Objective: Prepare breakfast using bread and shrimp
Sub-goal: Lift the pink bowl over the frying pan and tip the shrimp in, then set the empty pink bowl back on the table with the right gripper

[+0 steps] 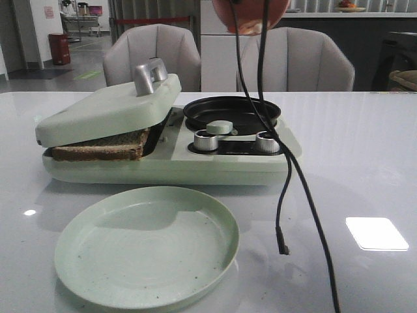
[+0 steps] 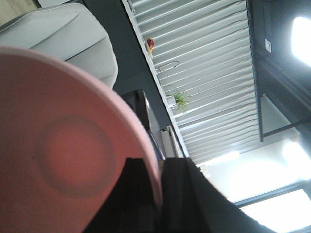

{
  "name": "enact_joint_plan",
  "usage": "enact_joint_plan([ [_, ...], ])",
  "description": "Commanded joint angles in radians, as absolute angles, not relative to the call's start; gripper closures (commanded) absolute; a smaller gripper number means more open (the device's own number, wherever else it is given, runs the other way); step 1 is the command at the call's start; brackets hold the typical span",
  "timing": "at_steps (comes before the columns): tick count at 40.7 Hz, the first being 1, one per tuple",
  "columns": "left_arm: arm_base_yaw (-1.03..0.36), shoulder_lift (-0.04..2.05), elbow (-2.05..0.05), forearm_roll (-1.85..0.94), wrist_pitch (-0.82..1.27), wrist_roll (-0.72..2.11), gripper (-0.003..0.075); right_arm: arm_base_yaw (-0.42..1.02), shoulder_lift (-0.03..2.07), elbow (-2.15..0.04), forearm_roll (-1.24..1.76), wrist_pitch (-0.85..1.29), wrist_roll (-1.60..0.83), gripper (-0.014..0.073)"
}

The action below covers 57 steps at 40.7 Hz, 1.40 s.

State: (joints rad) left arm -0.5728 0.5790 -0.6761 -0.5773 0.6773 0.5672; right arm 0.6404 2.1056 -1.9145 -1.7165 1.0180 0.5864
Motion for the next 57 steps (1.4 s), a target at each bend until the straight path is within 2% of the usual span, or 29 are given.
enact_joint_plan([
  [1, -0.578, 0.580, -0.703, -0.602, 0.609, 0.570, 0.0620, 0.639, 2.026, -1.983, -1.812, 1.046, 0.539, 0.0548],
  [8, -0.578, 0.580, -0.703, -0.589, 0.605, 0.570, 0.0620, 0.639, 2.026, -2.041, -1.812, 1.036, 0.512, 0.0548],
  [24, -0.578, 0.580, -0.703, -0.589, 0.605, 0.570, 0.0620, 0.639, 2.108, -2.028, -1.811, 1.035, 0.514, 0.0548],
  [33, -0.578, 0.580, -0.703, -0.587, 0.605, 0.570, 0.0620, 0.639, 2.077, -2.028, -1.762, 1.044, 0.602, 0.0548],
  [45, -0.578, 0.580, -0.703, -0.587, 0.605, 0.570, 0.0620, 0.603, 1.868, -2.020, -1.261, 1.096, 0.515, 0.0548],
  [51, -0.578, 0.580, -0.703, -0.587, 0.611, 0.570, 0.0620, 0.499, 1.735, -1.915, -0.954, 1.092, 0.442, 0.0548],
  [57, -0.578, 0.580, -0.703, -0.587, 0.611, 0.570, 0.0620, 0.338, 1.600, -1.686, -0.729, 1.025, 0.384, 0.0548],
])
